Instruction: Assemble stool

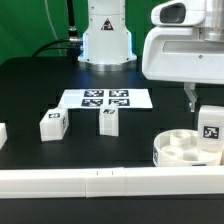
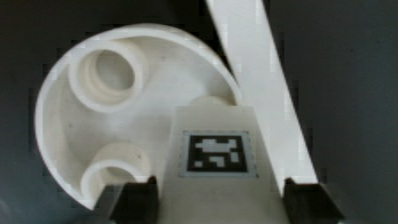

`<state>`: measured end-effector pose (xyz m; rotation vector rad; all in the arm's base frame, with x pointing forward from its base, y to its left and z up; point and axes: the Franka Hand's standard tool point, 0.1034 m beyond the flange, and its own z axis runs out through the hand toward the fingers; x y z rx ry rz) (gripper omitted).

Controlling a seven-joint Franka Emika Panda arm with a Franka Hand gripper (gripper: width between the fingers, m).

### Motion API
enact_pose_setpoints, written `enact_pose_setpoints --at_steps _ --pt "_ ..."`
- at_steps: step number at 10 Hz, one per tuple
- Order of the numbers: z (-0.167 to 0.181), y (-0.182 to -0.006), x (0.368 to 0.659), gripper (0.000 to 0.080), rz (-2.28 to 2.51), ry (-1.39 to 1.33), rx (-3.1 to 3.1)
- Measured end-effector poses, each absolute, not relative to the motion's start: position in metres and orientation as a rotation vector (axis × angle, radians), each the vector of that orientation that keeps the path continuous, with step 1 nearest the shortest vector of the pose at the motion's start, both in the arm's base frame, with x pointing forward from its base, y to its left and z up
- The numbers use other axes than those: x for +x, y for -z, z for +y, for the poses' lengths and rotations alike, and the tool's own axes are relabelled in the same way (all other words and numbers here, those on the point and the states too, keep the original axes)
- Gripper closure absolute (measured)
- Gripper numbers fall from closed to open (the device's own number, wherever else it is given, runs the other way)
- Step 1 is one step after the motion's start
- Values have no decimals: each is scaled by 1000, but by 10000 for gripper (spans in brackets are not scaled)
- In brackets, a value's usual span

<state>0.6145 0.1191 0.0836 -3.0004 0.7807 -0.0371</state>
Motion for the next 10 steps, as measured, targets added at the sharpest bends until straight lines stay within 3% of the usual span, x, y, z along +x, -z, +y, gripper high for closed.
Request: enact_pose_setpoints --at_steps 10 --pt "125 -82 615 466 1711 -14 -2536"
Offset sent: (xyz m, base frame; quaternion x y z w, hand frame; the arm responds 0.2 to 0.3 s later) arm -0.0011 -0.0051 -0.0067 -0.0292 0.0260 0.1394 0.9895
